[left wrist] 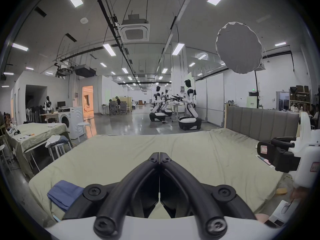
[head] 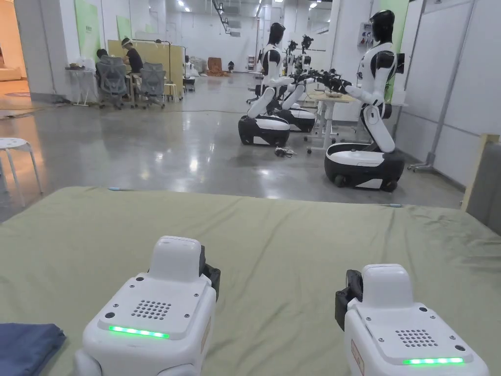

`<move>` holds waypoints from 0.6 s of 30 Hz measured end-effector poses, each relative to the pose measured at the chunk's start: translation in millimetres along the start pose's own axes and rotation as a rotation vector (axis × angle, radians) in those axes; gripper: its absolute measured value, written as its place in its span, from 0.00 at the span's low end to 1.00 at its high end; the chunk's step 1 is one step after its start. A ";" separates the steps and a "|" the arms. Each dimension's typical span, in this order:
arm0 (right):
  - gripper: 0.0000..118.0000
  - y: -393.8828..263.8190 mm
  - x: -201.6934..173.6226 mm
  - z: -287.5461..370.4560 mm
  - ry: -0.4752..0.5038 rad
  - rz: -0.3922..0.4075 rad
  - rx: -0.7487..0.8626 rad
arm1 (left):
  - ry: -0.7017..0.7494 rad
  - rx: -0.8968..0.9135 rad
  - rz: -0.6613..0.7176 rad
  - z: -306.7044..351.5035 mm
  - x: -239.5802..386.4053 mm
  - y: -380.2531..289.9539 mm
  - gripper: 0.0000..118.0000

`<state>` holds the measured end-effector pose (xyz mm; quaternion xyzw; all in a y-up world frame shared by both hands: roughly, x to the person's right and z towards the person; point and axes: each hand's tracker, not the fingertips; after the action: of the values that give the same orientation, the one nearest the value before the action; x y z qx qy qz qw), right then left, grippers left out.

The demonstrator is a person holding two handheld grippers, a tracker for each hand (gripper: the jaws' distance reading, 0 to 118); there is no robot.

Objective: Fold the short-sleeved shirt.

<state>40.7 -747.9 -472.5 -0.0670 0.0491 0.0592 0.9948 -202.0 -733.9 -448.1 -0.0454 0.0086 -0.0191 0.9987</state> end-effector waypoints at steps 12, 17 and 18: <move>1.00 9.3 -4.1 -2.6 0.025 -0.012 0.028 | 0.001 0.050 0.077 9.3 -10.0 2.5 1.00; 1.00 13.8 -5.4 0.8 -0.009 -0.022 -0.003 | 0.047 0.038 0.071 10.9 -8.2 13.8 1.00; 1.00 16.0 -5.5 1.4 -0.008 -0.029 -0.011 | 0.051 0.038 0.077 12.1 -8.0 15.4 1.00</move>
<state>33.4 -732.6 -472.6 -0.0731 0.0437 0.0456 0.9953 -209.2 -717.1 -437.3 -0.0255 0.0356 0.0181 0.9989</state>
